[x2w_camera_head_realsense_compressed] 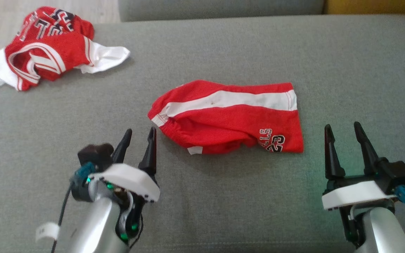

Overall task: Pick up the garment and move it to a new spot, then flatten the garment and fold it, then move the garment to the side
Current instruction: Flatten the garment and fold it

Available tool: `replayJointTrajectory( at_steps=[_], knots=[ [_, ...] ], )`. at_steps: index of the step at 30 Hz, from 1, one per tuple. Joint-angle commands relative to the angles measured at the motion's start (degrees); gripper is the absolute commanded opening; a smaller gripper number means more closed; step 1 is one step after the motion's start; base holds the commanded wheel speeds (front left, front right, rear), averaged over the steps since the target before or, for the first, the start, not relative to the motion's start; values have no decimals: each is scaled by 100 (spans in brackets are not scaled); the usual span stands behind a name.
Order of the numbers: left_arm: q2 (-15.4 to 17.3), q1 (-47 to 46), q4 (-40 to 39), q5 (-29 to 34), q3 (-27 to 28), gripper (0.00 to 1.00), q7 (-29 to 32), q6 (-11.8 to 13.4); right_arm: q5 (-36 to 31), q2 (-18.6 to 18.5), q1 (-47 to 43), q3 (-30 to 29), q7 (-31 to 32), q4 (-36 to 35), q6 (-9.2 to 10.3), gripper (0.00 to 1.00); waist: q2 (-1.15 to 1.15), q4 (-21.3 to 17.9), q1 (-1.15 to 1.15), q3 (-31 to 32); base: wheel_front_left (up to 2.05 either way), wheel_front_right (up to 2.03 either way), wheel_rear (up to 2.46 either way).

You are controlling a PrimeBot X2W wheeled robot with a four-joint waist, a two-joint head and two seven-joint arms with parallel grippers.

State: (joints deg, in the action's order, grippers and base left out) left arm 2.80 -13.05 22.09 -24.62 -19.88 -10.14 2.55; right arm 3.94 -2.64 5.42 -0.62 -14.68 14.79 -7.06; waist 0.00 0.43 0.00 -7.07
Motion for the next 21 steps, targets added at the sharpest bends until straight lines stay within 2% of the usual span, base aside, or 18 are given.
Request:
replayJointTrajectory(
  at_steps=[1, 8, 17, 18, 20, 21],
  knots=[
    [9, -362, -76, -155, 134, 100, 45, 22, -47, -23, 221, 153, -32, -201, -43, 100, 0, -91, 0, -166, 0, 0, 0],
    [8, -809, 308, -861, 47, 100, 173, 40, -25, -23, 337, 225, -32, -228, -43, 100, 0, -270, 0, -479, 0, 0, 0],
    [8, -1063, 547, -1228, -65, 100, 36, 20, -15, -23, 384, 246, -32, -269, -43, 100, 0, -355, 0, -596, 0, 0, 0],
    [8, -1078, 548, -1265, -82, 96, 7, 14, -13, -23, 384, 250, -32, -273, -43, 100, 0, -362, 0, -602, 0, 0, 0],
    [8, -1099, 542, -1319, -114, 55, -45, 11, -9, -23, 383, 257, -32, -280, -43, 100, 0, -374, 0, -610, 0, 0, 0],
    [8, -1103, 538, -1343, -129, 43, -63, 10, -6, -23, 382, 260, -32, -281, -43, 100, 0, -380, 0, -611, 0, 0, 0]
  ],
)
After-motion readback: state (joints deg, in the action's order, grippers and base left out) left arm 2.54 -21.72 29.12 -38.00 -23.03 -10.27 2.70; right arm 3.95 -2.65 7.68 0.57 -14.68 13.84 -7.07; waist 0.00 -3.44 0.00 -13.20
